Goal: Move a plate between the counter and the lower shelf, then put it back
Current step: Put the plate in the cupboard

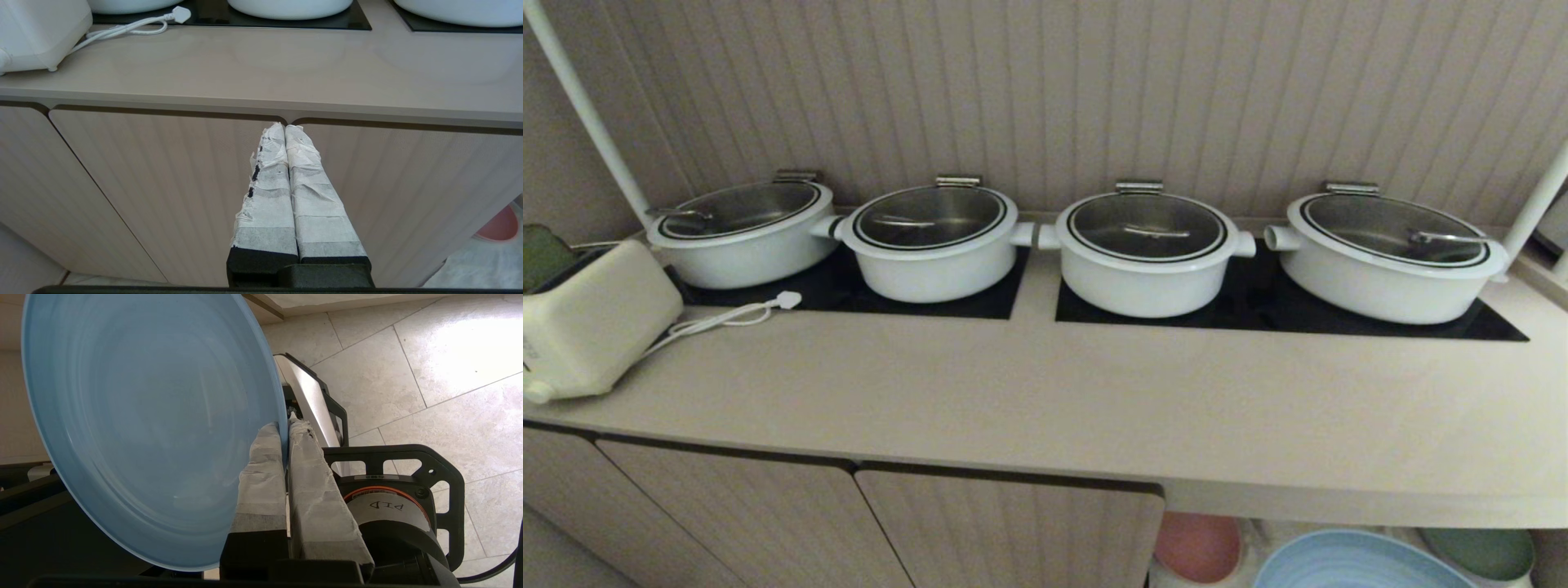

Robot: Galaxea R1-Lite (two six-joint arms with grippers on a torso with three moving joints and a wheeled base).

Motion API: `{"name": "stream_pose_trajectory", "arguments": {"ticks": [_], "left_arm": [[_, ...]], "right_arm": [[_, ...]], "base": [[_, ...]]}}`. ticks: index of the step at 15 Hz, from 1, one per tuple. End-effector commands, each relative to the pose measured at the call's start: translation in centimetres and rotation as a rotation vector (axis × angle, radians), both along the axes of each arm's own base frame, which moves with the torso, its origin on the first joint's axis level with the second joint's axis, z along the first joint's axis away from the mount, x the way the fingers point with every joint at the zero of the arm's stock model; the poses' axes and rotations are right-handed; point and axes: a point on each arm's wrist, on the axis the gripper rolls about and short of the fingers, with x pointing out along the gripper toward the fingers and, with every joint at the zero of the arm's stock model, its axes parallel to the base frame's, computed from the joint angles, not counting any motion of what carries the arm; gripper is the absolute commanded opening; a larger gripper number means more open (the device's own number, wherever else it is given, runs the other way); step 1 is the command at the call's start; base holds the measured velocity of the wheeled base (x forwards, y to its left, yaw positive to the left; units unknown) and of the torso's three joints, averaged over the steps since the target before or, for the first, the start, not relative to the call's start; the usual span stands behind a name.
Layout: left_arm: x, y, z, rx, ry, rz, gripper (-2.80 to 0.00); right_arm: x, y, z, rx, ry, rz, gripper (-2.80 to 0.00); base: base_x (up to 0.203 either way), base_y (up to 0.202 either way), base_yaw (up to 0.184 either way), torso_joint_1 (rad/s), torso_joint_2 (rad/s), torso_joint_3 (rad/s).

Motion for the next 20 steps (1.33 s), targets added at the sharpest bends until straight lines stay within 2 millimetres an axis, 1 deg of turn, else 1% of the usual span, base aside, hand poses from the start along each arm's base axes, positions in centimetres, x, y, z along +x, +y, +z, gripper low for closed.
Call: {"name": "stream_pose_trajectory", "arguments": {"ticks": [1,7,20], "left_arm": [[0.00,0.00,0.00,0.000,-0.001,0.000,-2.80],[0.00,0.00,0.00,0.000,-0.001,0.000,-2.80],[0.00,0.00,0.00,0.000,-0.001,0.000,-2.80]], "right_arm": [[0.02,0.01,-0.02,0.001,0.007,-0.001,-2.80],[-0.04,-0.01,0.04,0.000,0.000,-0.002,-2.80],[-0.04,-0.01,0.07,0.000,0.000,-0.002,-2.80]], "base": [[0.000,0.000,0.000,0.000,0.00,0.000],[0.001,-0.009,0.000,0.001,0.00,0.000],[0.000,-0.189,0.001,0.002,0.00,0.003]]}}
